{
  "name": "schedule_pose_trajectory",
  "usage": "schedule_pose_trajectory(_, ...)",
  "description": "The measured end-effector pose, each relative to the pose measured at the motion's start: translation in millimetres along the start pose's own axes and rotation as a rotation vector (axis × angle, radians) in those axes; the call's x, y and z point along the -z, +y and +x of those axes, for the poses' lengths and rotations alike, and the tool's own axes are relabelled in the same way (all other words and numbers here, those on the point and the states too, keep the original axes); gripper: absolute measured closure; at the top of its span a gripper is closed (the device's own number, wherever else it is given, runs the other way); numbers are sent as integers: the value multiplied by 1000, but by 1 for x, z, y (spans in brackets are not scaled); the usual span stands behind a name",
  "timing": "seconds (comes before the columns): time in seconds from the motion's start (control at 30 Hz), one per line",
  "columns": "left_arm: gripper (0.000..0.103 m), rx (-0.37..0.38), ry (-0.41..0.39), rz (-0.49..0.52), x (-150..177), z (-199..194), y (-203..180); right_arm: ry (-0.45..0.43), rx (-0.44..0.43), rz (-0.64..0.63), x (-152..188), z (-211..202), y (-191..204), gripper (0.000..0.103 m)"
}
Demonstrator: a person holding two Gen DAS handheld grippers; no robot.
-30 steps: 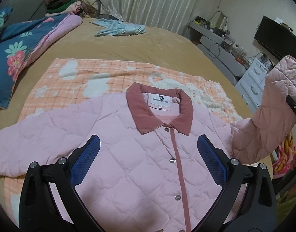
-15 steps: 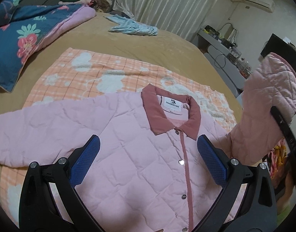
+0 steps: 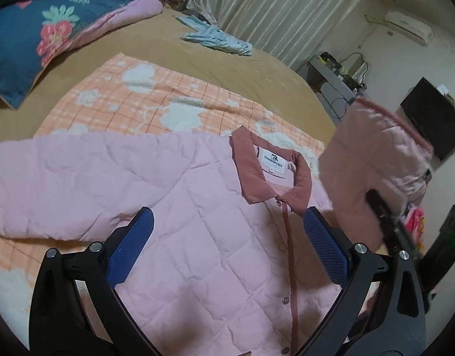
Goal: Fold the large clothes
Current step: 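Fold the held sleeve across the jacket front and release it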
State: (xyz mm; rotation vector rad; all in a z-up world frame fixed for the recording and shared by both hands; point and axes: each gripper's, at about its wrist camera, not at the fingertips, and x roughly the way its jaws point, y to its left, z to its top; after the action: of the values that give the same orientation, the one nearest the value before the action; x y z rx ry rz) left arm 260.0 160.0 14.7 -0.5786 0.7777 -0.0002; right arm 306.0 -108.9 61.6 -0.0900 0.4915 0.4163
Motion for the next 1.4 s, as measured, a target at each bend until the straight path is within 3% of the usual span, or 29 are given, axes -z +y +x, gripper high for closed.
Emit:
schedule_pose_trajectory(0.2, 9, 43, 16, -63, 5, 6, 19, 76, -48, -29, 22, 28, 26, 80)
schedule_pose_trajectory(0.5, 9, 178, 61, -132, 13, 18, 31, 214, -119, -114, 68, 63, 67, 67)
schedule_pose_trajectory(0.67, 9, 271, 125, -181, 22, 32, 30, 279, -183, -132, 86, 70, 84, 49)
schedule_pose_trajectory(0.7, 9, 276, 135, -180, 24, 35, 29, 292, -182, -149, 88, 70, 88, 49)
schedule_pose_trajectory(0.77, 8, 281, 157, -182, 28, 42, 29, 323, -194, -181, 95, 67, 94, 31)
schedule_pose_trajectory(0.83, 9, 283, 179, -200, 33, 49, 30, 333, -233, -160, 98, 55, 92, 21)
schedule_pose_trajectory(0.9, 9, 268, 209, -213, 40, 58, 33, 310, -256, -149, 98, 39, 87, 17)
schedule_pose_trajectory(1.07, 9, 239, 283, -232, 57, 80, 34, 271, -209, -101, 99, 0, 53, 15)
schedule_pose_trajectory(1.23, 10, 181, 306, -197, 68, 100, 28, 283, -72, -5, 108, -16, 4, 15)
schedule_pose_trajectory(1.27, 13, 167, 297, -172, 68, 102, 24, 285, -53, 21, 110, -19, -7, 15)
schedule_pose_trajectory(1.37, 57, 92, 266, -58, 69, 105, 11, 285, -8, 99, 117, -24, -38, 14)
schedule_pose_trajectory(1.4, 67, 64, 248, -17, 69, 105, 7, 286, 4, 114, 119, -24, -46, 14)
